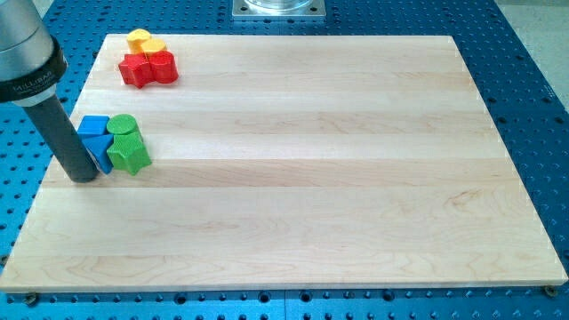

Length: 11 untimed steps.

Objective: Move your arm to the bottom left of the board

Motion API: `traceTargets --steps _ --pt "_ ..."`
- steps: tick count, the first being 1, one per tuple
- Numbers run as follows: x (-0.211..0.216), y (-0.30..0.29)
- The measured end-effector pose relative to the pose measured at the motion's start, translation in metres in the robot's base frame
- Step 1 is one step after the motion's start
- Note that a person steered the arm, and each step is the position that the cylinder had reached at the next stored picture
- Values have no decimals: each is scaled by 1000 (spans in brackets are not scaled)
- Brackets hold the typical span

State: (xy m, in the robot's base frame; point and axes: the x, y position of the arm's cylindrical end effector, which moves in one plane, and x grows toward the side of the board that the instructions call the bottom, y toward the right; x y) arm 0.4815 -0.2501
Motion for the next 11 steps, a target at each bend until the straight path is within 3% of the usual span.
traceTargets --steps 4,8,9,10,11 --pt "3 44" --pt "57 89" --pt "71 58" --pt "86 -14" --pt "49 -41"
